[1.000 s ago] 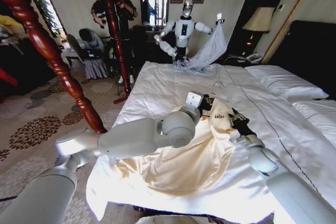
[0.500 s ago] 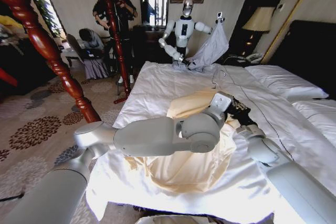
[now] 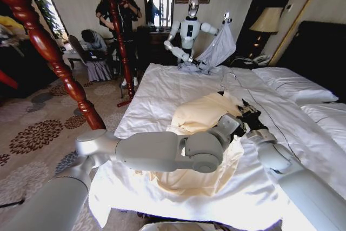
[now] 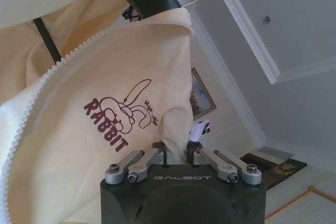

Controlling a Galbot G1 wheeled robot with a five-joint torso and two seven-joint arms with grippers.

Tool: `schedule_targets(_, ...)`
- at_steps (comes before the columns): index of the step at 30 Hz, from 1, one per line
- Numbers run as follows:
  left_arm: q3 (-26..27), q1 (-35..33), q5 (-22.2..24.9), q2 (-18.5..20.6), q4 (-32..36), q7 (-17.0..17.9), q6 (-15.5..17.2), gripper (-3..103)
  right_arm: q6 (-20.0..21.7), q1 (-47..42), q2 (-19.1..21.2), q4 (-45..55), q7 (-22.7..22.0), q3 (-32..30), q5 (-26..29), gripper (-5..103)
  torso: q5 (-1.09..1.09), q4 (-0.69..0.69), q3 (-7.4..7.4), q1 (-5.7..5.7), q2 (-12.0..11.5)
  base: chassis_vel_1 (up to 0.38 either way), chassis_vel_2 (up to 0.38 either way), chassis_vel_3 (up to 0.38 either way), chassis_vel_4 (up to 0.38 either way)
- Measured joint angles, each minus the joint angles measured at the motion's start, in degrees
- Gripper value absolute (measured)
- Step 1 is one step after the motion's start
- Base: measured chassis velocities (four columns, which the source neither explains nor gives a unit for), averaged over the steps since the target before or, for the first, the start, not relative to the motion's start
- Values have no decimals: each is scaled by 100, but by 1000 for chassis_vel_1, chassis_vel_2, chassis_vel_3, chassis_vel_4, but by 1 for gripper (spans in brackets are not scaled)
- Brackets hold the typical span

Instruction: Pick up the clothes from the bed and hang them on the clothes hanger.

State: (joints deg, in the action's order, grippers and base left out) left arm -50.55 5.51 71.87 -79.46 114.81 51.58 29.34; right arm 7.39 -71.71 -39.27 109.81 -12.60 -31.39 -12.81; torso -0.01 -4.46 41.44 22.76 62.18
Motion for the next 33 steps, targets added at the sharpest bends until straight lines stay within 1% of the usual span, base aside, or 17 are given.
schedule_targets(3, -38, 64, 84, 48, 43, 97, 130, 29, -35, -41, -75, 3, 2, 11, -29, 19, 0, 0, 0, 0, 0, 0, 0, 0, 0)
schedule_targets(4, -62, 88, 120, 79, 68, 116, 166, 29, -42, -65, -106, 12, 3, 16, -36, 19, 1, 0, 0, 0, 0, 0, 0, 0, 0)
schedule_targets(7, -135, 127, 215, 168, 185, 124, 208, 45, -156, -111, -157, 41, 22, 24, -92, 19, 0, 0, 0, 0, 0, 0, 0, 0, 0)
schedule_targets(8, -135, 127, 215, 168, 185, 124, 208, 45, -156, -111, -157, 41, 22, 24, -92, 19, 0, 0, 0, 0, 0, 0, 0, 0, 0)
schedule_targets(9, -165, 154, 288, 207, 243, 120, 238, 50, -183, -118, -162, 46, 26, 24, -102, 19, 0, 0, 0, 0, 0, 0, 0, 0, 0)
schedule_targets(12, -248, 229, 488, 320, 442, -1, 317, 56, -198, -121, -163, 62, 25, 24, -39, 19, 0, 0, 0, 0, 0, 0, 0, 0, 0)
schedule_targets(14, -357, 325, 562, 463, 670, -189, 365, 67, -213, -104, -160, 70, 17, 18, 38, 19, 0, 0, 0, 0, 0, 0, 0, 0, 0)
schedule_targets(16, -408, 407, 564, 581, 855, -239, 252, 78, -233, -95, -157, 73, -1, -6, 83, 19, 0, 0, 0, 0, 0, 0, 0, 0, 0)
schedule_targets(17, -408, 407, 564, 581, 855, -239, 252, 78, -233, -95, -157, 73, -1, -6, 83, 19, 0, 0, 0, 0, 0, 0, 0, 0, 0)
schedule_targets(19, -300, 435, 566, 727, 949, -273, 127, 88, -269, -114, -160, 82, -20, -22, 94, 19, 0, 0, 0, 0, 0, 0, 0, 0, 0)
schedule_targets(21, -115, 467, 554, 925, 979, -363, -58, 93, -316, -145, -195, 95, -40, -26, 86, 19, 0, -1, 0, 0, 0, 0, 0, 0, 0)
schedule_targets(22, -115, 467, 554, 925, 979, -363, -58, 93, -316, -145, -195, 95, -40, -26, 86, 19, 0, -1, 0, 0, 0, 0, 0, 0, 0)
schedule_targets(26, 456, 471, 460, 1507, 931, -753, -394, 100, -409, -201, -333, 91, -89, -16, 13, 19, -1, 2, 0, 0, 0, 0, 0, 0, 0)
schedule_targets(28, 545, 470, 467, 1593, 914, -828, -408, 100, -421, -205, -340, 86, -89, -13, -2, 19, -1, 1, 0, 0, 0, 0, 0, 0, 0)
schedule_targets(31, 810, 444, 447, 1960, 773, -1261, -420, 100, -470, -232, -336, 79, -92, -11, -51, 19, 0, -1, 1, 0, 0, 0, 0, 0, 0)
schedule_targets(32, 810, 444, 447, 1960, 773, -1261, -420, 100, -470, -232, -336, 79, -92, -11, -51, 19, 0, -1, 1, 0, 0, 0, 0, 0, 0)
schedule_targets(33, 865, 421, 410, 2096, 744, -1479, -411, 100, -480, -241, -330, 81, -94, -12, -54, 19, 0, -1, 1, 0, 0, 0, 0, 0, 0)
